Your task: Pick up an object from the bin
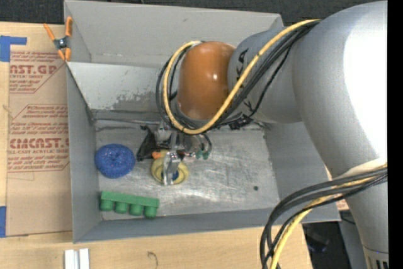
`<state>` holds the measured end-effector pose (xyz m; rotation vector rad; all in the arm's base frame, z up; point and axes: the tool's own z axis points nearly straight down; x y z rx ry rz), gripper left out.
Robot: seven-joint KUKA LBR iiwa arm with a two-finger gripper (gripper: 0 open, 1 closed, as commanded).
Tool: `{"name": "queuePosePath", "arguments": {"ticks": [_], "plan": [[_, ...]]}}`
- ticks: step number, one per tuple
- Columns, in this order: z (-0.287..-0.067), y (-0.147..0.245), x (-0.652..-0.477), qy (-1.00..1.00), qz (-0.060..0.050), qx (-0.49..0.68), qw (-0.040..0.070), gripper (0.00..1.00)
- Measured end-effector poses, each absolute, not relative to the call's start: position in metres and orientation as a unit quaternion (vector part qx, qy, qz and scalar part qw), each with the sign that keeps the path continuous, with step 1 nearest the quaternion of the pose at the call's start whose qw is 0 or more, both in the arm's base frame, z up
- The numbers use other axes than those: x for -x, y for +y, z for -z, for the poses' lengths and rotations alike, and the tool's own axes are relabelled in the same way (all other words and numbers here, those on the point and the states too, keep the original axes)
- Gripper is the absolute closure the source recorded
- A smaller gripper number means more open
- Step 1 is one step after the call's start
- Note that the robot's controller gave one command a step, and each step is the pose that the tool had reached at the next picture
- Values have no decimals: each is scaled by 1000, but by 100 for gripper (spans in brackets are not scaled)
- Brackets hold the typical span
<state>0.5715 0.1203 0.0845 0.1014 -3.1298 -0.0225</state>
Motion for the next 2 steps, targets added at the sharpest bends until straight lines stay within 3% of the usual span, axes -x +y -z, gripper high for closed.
{"name": "queuePosePath", "arguments": {"ticks": [1,2], "plan": [[-84,120,-572,-999,7,-32,5,100],[-118,112,-562,-998,2,-61,0,100]]}}
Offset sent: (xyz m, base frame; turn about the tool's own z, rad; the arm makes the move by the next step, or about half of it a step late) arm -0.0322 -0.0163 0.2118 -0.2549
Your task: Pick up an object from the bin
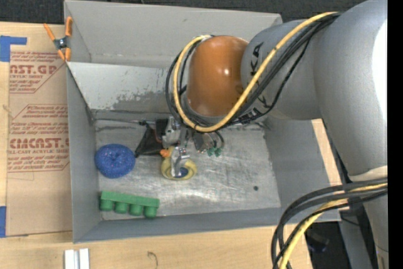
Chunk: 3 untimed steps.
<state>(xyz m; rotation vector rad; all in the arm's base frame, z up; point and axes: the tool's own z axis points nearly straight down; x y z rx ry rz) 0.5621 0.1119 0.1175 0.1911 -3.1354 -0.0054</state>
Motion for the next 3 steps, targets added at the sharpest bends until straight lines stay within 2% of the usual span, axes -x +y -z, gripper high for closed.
{"name": "queuePosePath", "arguments": {"ticks": [1,2,3], "plan": [[-128,84,-548,-999,1,-53,-7,100],[-138,83,-545,-997,0,-71,4,100],[-121,78,-546,-998,1,-69,-1,0]]}}
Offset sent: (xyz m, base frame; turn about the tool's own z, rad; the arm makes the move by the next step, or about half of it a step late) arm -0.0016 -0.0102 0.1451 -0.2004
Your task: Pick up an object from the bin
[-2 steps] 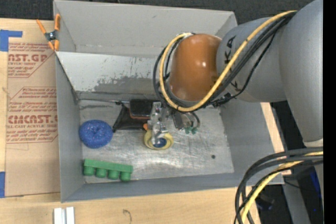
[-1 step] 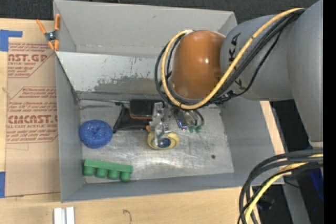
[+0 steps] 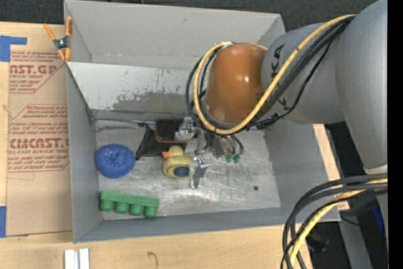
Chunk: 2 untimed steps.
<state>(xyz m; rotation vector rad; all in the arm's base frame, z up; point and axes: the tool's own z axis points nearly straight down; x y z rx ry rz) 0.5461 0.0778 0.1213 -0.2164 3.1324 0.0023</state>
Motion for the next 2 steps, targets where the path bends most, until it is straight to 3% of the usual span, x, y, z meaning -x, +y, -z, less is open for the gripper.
{"name": "queuePosePath", "arguments": {"ticks": [1,2], "plan": [[-108,76,-545,998,-1,64,-1,0],[-77,82,-553,996,0,92,2,100]]}}
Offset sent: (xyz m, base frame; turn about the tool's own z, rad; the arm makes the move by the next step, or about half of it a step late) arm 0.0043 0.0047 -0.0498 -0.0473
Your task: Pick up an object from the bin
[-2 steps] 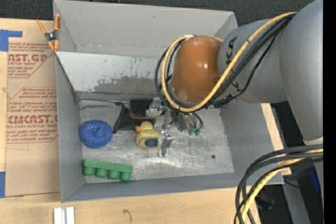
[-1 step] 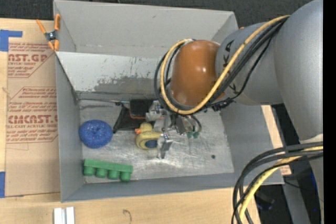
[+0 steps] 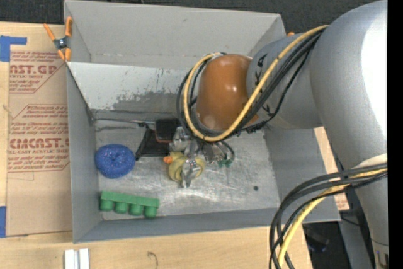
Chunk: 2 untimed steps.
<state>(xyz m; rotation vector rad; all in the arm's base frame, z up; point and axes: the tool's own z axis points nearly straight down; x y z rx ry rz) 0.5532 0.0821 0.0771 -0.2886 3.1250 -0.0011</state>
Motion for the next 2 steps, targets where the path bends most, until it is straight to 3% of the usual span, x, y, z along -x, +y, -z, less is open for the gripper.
{"name": "queuePosePath", "arguments": {"ticks": [1,2], "plan": [[-77,82,-553,996,0,92,2,100],[-218,99,-536,996,0,92,2,100]]}}
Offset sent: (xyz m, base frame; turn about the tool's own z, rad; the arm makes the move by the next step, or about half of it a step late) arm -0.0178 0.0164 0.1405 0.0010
